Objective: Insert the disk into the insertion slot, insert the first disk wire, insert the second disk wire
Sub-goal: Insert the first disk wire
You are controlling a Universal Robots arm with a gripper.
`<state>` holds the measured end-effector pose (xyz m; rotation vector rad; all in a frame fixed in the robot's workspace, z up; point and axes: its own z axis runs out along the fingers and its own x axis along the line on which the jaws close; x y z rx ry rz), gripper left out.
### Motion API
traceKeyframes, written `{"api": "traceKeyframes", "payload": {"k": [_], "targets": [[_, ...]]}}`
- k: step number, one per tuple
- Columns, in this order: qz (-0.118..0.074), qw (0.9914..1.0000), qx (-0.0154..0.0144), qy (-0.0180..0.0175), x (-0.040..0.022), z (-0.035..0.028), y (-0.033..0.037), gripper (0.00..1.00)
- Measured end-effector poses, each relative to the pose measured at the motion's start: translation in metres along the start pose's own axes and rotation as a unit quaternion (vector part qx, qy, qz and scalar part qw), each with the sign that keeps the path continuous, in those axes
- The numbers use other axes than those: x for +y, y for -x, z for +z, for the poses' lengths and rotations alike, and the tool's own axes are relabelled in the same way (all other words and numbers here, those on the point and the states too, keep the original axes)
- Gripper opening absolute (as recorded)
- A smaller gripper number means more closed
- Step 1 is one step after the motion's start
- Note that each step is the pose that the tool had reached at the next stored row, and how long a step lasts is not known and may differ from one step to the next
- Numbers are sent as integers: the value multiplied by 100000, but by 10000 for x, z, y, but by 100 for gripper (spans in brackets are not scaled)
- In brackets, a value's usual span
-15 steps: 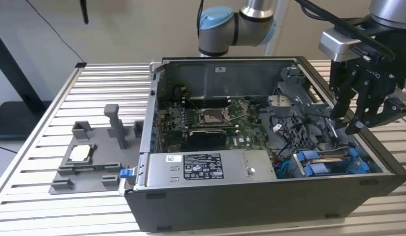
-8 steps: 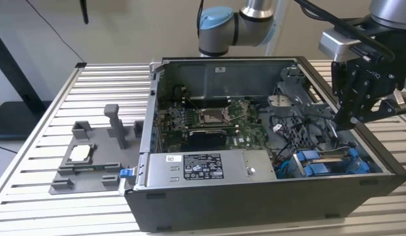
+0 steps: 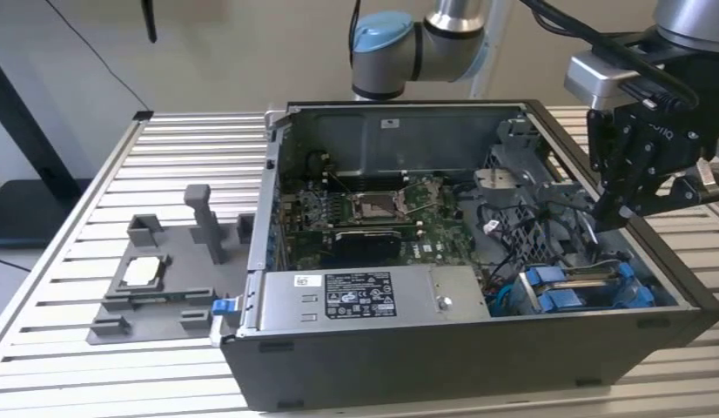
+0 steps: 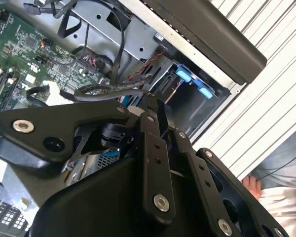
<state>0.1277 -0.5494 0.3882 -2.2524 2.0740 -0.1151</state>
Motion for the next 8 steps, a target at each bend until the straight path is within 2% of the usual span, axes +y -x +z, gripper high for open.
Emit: {"api": "traceKeyframes", "payload": {"k": [8], "targets": [[-4,100000,19,2,0,0,0,19]]}}
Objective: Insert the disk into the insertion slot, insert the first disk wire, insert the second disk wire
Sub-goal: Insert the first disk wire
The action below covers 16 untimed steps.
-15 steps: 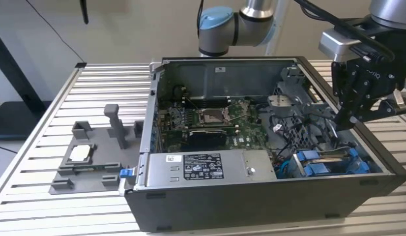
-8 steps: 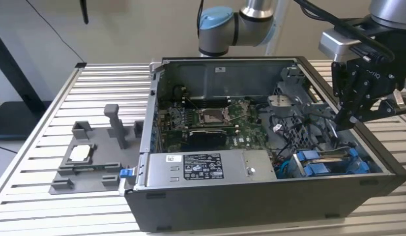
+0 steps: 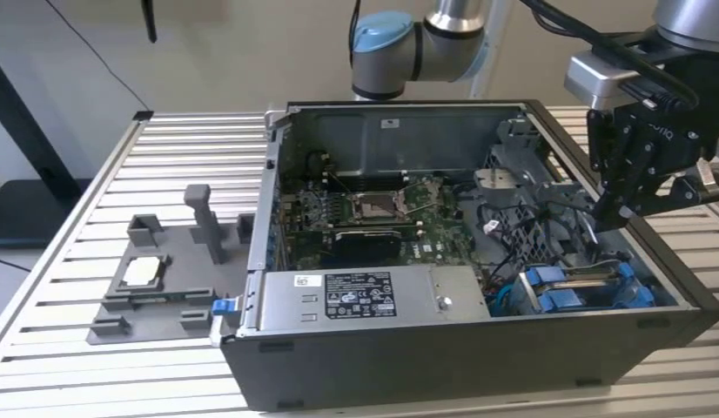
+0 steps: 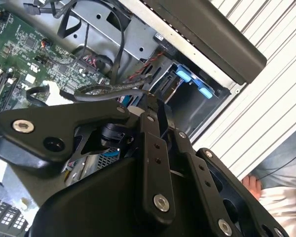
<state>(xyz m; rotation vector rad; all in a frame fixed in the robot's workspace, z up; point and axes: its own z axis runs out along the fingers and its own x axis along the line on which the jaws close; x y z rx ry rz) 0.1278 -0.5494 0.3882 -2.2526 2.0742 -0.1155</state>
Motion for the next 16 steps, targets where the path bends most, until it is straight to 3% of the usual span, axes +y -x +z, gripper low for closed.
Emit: {"api": "traceKeyframes", "payload": {"k": [4,6,9,14,16], "targets": [[3,100000,9,50,1,0,0,19],[0,99999,-36,510,0,8,0,19],[9,99984,-133,1769,-4,21,-5,19],[30,99892,-376,4621,-41,41,-40,19],[33,99855,-429,5375,-63,53,-60,19]]}}
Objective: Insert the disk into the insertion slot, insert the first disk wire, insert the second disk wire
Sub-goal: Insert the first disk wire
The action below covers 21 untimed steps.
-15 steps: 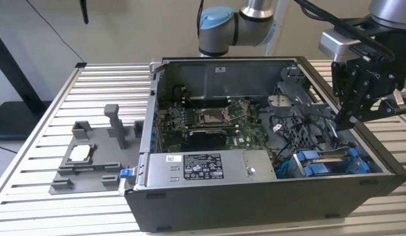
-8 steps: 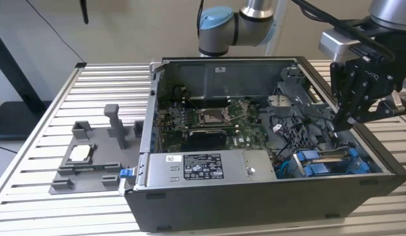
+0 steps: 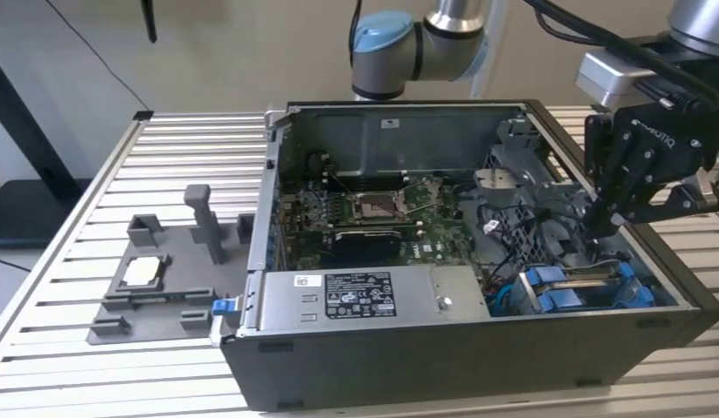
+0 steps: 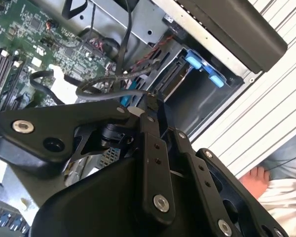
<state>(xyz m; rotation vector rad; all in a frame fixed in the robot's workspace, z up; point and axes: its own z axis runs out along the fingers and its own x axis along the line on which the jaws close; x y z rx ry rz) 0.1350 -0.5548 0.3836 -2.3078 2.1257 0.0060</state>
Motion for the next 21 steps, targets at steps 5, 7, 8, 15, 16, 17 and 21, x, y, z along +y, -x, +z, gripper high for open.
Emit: {"api": "traceKeyframes", "payload": {"k": [5,7,8,15,16,17,21], "targets": [[304,99998,-48,541,-13,48,-26,19],[838,99995,-54,544,-17,68,-28,19],[1202,99991,-59,544,-18,78,-29,19],[3501,99937,-70,526,-40,139,-32,19],[3783,99927,-75,525,-44,147,-32,19],[4060,99916,-71,522,-49,154,-33,19],[4940,99877,-78,517,-76,185,-36,19]]}}
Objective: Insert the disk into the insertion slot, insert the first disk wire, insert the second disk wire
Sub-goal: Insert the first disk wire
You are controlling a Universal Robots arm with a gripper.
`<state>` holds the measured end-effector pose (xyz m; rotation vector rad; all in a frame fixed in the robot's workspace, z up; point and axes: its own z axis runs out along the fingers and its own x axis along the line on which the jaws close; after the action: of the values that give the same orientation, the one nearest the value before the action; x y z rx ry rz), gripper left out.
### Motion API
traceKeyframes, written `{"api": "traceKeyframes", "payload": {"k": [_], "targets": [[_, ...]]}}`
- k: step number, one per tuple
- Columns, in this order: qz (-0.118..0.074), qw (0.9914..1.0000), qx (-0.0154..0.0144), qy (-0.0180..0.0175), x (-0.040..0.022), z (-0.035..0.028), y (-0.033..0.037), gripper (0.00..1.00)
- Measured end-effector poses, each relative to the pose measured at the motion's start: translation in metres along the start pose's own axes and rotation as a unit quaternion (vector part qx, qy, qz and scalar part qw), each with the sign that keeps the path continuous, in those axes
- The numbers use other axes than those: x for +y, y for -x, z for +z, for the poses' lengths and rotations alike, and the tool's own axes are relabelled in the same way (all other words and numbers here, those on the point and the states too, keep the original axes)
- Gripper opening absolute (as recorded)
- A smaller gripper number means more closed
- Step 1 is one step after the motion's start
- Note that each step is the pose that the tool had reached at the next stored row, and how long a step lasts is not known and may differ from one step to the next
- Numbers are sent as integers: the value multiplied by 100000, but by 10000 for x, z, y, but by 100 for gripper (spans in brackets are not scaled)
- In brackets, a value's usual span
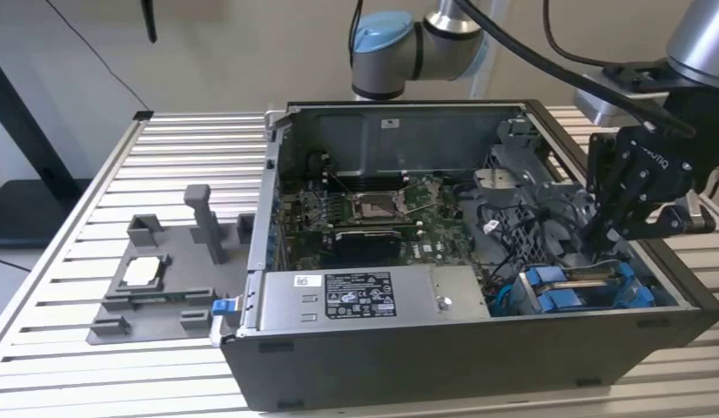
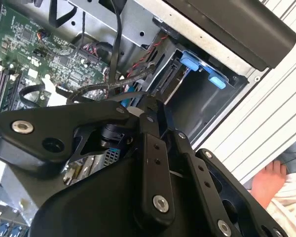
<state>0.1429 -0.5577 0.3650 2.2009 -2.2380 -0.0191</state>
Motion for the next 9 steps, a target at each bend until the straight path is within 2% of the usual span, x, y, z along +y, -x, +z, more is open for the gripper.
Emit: {"api": "traceKeyframes", "payload": {"k": [5,9], "targets": [[412,99999,6,132,-38,34,-1,19],[455,99998,1,347,-102,52,-2,19]]}}
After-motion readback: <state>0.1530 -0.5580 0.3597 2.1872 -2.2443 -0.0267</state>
